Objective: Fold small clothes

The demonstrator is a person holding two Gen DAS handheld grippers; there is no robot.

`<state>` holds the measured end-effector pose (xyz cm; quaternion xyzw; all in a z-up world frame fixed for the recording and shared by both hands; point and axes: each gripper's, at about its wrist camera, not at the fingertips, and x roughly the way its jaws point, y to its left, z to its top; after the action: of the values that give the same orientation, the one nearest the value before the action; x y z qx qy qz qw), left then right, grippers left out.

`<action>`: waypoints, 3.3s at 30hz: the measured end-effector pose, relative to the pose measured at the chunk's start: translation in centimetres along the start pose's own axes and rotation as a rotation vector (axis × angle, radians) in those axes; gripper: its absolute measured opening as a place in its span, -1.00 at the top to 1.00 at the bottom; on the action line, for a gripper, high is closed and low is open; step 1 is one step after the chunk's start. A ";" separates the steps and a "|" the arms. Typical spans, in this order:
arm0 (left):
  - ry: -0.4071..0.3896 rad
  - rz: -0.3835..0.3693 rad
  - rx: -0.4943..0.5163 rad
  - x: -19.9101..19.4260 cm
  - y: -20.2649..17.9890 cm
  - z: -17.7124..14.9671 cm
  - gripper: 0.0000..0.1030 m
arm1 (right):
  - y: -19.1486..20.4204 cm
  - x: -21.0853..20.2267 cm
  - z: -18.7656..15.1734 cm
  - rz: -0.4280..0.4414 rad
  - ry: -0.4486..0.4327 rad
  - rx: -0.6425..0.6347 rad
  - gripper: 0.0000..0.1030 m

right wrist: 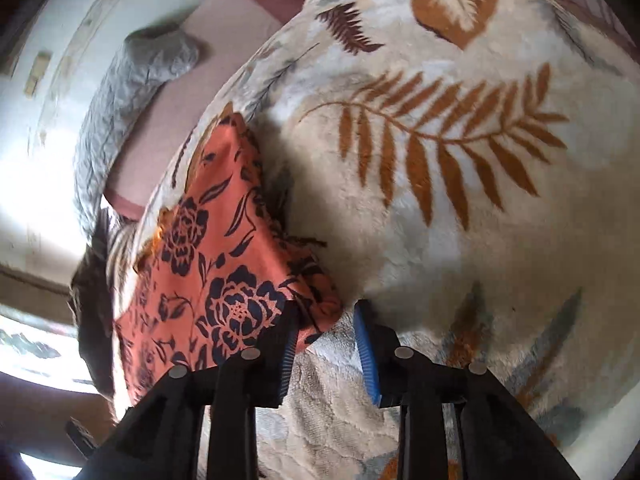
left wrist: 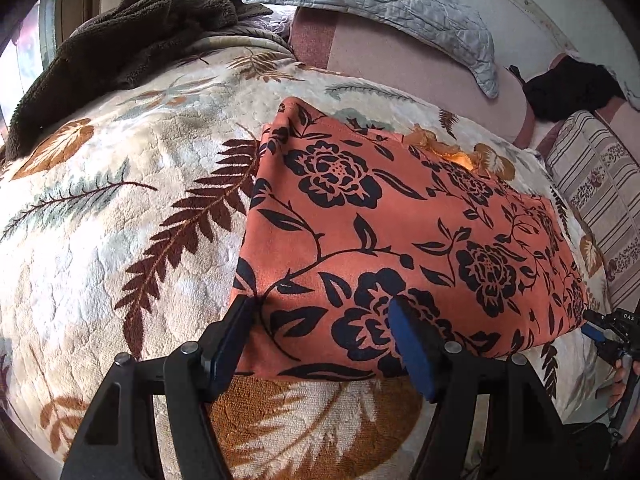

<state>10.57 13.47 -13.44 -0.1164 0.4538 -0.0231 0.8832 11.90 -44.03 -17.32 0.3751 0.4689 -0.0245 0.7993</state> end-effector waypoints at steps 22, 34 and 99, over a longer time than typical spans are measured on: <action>0.016 0.117 0.054 3.0 -1.3 0.8 -0.41 | 14.6 9.1 3.1 0.382 0.181 -0.154 -0.61; 0.032 0.128 0.065 2.7 -1.6 0.7 -0.42 | 11.7 5.7 2.6 0.197 0.032 -0.110 -0.60; 0.007 0.167 0.217 7.6 -14.4 1.2 -0.66 | 7.1 8.1 12.4 0.194 0.161 -0.293 -0.60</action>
<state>16.95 -1.45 -15.56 0.0180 0.4598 0.0012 0.8878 28.26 -44.08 -15.96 0.2991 0.4916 0.1515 0.8037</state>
